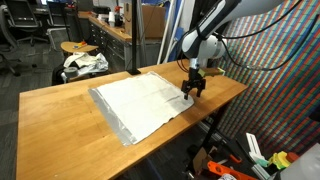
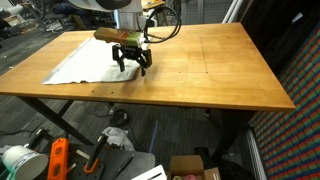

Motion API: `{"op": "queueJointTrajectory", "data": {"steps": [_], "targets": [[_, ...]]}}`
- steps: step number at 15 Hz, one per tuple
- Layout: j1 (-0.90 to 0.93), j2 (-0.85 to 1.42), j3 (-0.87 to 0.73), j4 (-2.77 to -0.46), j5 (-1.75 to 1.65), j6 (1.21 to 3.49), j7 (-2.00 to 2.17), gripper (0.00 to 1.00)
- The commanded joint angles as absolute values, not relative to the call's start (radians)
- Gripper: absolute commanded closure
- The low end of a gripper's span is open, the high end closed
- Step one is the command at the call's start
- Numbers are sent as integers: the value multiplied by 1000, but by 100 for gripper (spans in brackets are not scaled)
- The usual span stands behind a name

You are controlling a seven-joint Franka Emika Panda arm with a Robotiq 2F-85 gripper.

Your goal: Fold the towel on the table.

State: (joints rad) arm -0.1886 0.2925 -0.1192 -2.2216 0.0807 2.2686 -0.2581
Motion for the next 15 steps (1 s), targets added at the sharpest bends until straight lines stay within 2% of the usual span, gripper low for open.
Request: {"op": "queueJointTrajectory", "data": {"steps": [1, 2, 4, 6, 12, 15], "targets": [[-208, 302, -93, -2214, 122, 2228, -328, 0], [-213, 305, -87, -2213, 144, 2222, -344, 1], [-229, 311, -69, -2213, 236, 2234, -366, 24], [-244, 313, -59, -2214, 340, 2256, -368, 37], [-255, 324, -62, -2211, 433, 2249, -387, 85], [-243, 311, -71, -2213, 407, 2253, -367, 91]]}}
